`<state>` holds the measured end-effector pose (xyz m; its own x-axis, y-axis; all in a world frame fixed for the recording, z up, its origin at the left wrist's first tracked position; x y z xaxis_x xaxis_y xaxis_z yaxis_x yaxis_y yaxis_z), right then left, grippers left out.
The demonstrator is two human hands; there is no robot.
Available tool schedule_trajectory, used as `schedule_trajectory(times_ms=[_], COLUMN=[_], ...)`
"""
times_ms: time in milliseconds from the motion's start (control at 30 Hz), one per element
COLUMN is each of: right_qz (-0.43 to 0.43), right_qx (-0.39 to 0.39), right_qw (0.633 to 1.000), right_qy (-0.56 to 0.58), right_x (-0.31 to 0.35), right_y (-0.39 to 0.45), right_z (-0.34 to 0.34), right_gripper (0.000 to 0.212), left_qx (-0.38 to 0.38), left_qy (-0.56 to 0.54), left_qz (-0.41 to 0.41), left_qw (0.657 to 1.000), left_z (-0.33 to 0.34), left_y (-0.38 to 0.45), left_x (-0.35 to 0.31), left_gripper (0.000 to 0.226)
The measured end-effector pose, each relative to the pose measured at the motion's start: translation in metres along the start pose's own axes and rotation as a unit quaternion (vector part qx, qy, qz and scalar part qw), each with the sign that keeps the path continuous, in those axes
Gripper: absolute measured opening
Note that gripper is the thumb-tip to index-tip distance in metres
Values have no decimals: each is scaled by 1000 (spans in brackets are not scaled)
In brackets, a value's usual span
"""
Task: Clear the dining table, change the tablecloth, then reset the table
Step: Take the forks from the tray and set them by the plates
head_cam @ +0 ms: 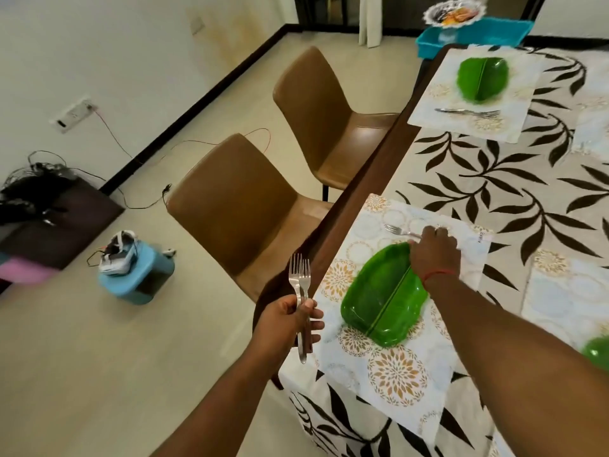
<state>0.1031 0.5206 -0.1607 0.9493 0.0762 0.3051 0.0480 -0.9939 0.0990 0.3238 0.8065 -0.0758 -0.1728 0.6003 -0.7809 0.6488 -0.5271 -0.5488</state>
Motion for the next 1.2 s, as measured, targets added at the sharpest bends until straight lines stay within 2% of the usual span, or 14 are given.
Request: schedule_trajectory(times_ms=[267, 400, 467, 600, 767, 900, 967, 1200], right_qz=[-16, 77, 80, 79, 103, 164, 183, 187], right_qx=[54, 20, 0, 21, 68, 72, 45, -23], right_qw=[996, 994, 994, 986, 936, 864, 844, 830], right_qy=[75, 76, 71, 142, 331, 470, 502, 524], right_x=[0, -14, -20, -20, 4, -5, -18, -78], right_y=[-45, -71, -101, -173, -277, -353, -375, -400], right_z=[19, -14, -34, -61, -97, -127, -148, -213], right_gripper=[55, 66, 62, 50, 17, 19, 21, 12], left_qx=[39, 67, 87, 146, 200, 247, 264, 289], left_qy=[-11, -10, -20, -45, -66, -55, -53, -17], left_qz=[17, 27, 29, 36, 20, 11, 17, 70], left_qw=[999, 997, 996, 988, 977, 967, 963, 955], left_z=[8, 6, 5, 12, 33, 51, 57, 100], left_y=[-22, -36, -48, -75, -114, -164, -186, -253], left_x=[1, 11, 17, 29, 52, 77, 81, 87], left_gripper=[20, 18, 19, 20, 19, 24, 23, 20])
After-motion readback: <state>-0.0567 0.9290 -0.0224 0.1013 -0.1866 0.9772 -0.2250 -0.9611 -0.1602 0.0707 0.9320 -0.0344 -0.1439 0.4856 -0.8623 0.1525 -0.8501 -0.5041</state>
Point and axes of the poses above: each hand's wrist, its own y-axis towards the middle knuckle, its own z-axis out of the palm, x = y × z, the point moved 9 cm from there along y, towards the middle knuckle, and after that the axes turned 14 degrees about -x, right-handed, at the moved point
